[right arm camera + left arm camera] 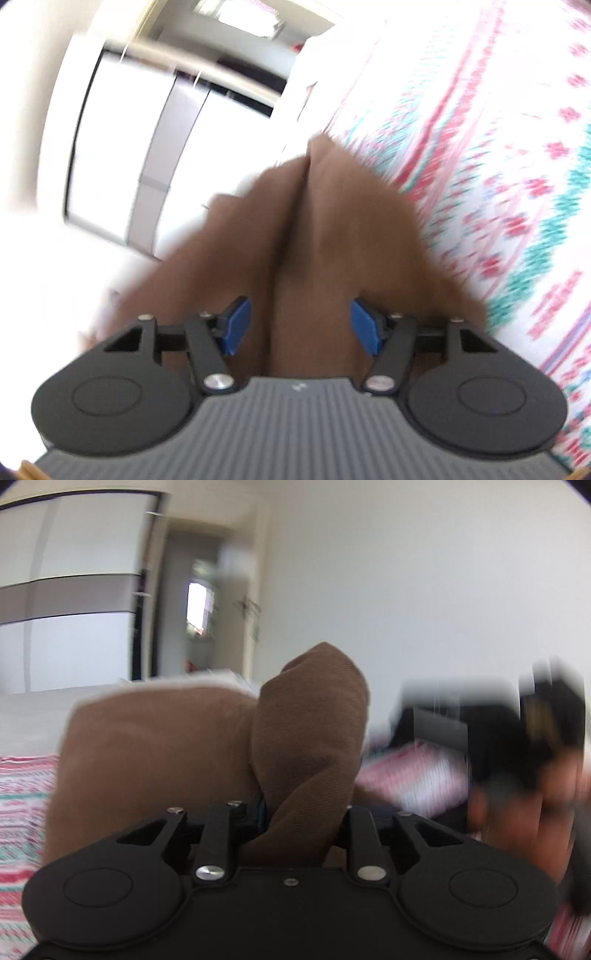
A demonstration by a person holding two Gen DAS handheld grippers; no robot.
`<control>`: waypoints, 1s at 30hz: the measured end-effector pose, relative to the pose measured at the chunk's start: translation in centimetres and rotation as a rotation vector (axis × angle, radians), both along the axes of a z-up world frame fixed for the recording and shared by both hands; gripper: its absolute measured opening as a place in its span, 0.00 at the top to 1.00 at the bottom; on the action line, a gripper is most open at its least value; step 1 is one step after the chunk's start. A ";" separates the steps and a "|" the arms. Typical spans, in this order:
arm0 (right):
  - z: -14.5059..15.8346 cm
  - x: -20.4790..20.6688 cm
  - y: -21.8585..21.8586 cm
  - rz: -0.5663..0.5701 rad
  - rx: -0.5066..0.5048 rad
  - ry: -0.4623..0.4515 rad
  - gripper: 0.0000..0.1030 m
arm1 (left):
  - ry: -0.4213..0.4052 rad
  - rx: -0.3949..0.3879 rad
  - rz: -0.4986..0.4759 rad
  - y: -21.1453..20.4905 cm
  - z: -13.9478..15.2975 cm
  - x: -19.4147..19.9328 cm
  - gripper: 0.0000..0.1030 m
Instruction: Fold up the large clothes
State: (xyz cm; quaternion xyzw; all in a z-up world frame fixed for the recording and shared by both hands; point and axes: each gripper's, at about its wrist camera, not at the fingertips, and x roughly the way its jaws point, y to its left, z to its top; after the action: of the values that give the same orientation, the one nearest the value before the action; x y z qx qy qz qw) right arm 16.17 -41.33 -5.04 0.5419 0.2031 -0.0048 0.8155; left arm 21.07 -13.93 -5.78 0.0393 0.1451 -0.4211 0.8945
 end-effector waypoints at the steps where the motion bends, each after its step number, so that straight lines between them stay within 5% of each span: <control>1: -0.3 -0.4 -0.8 -0.011 0.038 -0.016 0.41 | -0.015 0.035 -0.023 -0.3 -0.9 -0.3 0.72; 5: -0.4 -1.2 -2.1 -0.034 0.056 -0.010 0.41 | -0.108 0.155 -0.084 -0.9 -1.8 -1.7 0.55; 8: -0.2 -1.8 -2.8 -0.025 0.097 -0.053 0.22 | -0.101 0.182 -0.165 -0.3 -0.6 -2.6 0.45; 12: 0.8 -0.5 -2.5 0.005 0.075 -0.107 0.13 | -0.036 0.147 -0.248 1.4 0.7 -3.4 0.40; 16: 2.1 0.9 -1.3 0.033 -0.004 -0.044 0.13 | 0.050 0.057 -0.293 4.5 3.1 -3.6 0.32; 19: 3.3 1.2 -0.6 0.057 -0.054 -0.005 0.12 | 0.111 -0.037 -0.250 7.8 4.5 -3.2 0.15; 24: 5.3 2.7 0.9 0.094 -0.169 0.013 0.02 | 0.251 -0.160 -0.152 13.0 5.0 -0.8 0.05; 30: 4.7 6.1 3.5 0.201 -0.247 0.096 0.03 | 0.401 -0.189 0.049 15.0 2.6 3.3 0.01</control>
State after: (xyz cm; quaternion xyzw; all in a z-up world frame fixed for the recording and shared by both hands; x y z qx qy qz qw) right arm 22.31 -37.84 -0.32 0.4134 0.2929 0.0258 0.8618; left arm 24.40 1.06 -3.22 -0.1327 0.2809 -0.4104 0.8574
